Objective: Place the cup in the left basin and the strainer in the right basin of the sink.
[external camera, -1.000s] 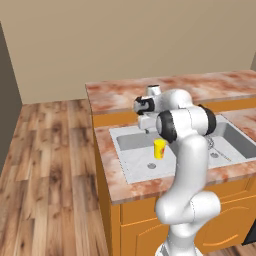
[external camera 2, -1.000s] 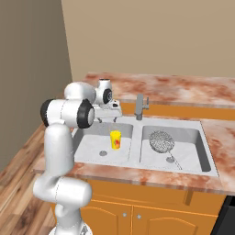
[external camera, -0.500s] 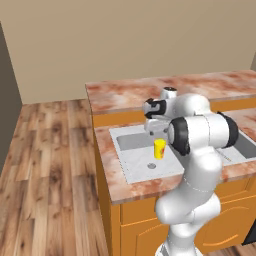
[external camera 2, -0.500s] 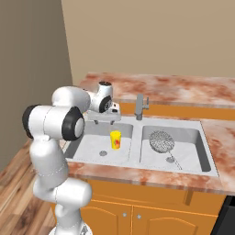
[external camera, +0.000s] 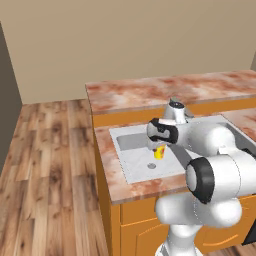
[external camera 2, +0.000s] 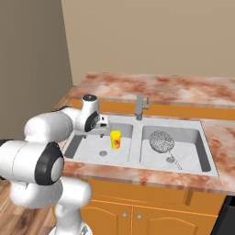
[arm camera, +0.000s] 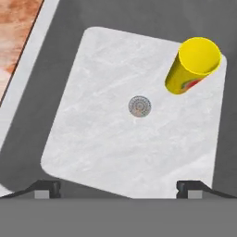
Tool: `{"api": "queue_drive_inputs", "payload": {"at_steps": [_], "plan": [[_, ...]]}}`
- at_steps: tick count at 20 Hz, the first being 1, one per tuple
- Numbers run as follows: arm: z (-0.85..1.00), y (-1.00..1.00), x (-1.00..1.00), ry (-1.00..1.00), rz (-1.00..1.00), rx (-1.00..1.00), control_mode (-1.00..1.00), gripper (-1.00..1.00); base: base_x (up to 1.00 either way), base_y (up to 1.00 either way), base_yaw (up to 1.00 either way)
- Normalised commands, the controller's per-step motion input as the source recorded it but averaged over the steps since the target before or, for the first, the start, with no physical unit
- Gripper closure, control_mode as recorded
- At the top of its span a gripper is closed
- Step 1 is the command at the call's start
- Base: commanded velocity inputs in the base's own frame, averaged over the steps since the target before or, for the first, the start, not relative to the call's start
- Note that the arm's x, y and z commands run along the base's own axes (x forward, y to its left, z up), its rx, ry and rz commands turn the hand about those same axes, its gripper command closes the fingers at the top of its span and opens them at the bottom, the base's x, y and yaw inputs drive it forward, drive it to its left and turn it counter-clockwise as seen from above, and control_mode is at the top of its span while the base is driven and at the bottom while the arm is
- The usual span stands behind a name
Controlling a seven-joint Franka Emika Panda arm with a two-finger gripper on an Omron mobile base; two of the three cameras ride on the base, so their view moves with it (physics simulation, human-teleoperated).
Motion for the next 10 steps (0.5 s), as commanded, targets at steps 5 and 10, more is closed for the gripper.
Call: {"api": "queue_drive_inputs", "payload": {"at_steps": [5,10], "plan": [[-0.04,0.24,-0.94,0.10,0.01,-0.04,-1.00,-1.00,0.00,0.00,0.00],[-0.16,0.06,-0.55,0.14,0.00,0.00,-1.00,-1.00,0.00,0.00,0.00]]}}
